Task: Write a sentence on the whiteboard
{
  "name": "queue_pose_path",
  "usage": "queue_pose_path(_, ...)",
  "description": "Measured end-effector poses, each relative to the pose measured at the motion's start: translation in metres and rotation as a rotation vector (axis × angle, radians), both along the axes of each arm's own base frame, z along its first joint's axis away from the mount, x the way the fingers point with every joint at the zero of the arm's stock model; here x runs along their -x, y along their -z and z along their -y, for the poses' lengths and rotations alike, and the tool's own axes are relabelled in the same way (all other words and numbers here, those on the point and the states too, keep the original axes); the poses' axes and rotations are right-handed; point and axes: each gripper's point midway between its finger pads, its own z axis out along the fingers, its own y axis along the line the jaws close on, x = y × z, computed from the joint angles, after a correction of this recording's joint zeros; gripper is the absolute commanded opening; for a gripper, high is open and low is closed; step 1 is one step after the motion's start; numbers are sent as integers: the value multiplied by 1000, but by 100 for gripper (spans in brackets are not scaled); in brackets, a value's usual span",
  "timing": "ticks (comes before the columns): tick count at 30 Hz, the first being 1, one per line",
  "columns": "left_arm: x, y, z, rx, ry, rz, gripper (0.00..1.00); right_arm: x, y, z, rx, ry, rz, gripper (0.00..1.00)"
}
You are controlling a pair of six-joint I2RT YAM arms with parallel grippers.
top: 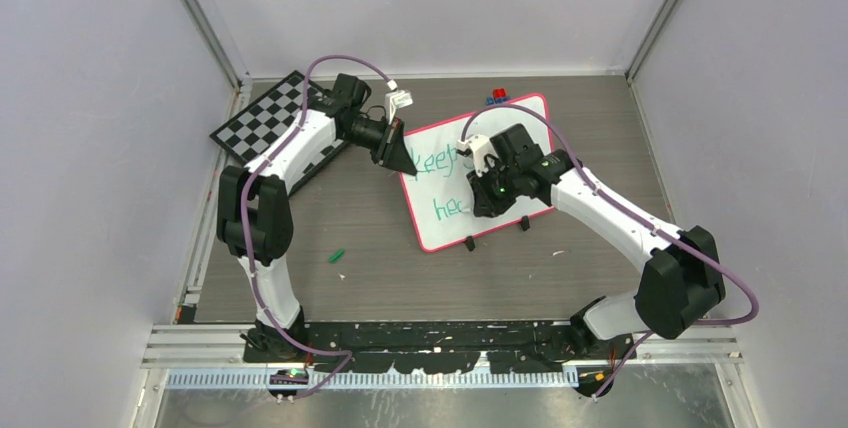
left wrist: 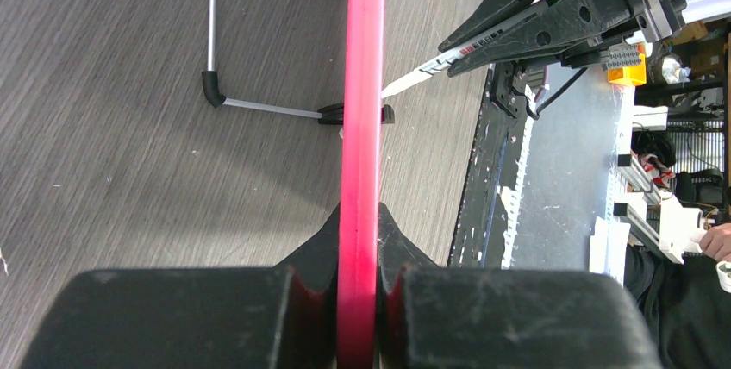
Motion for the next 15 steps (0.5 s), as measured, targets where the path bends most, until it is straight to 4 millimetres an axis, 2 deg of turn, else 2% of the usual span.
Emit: queue_pose_path(15,0,0,0,0,0,0,0,-6,-5,10,17,18,16,0)
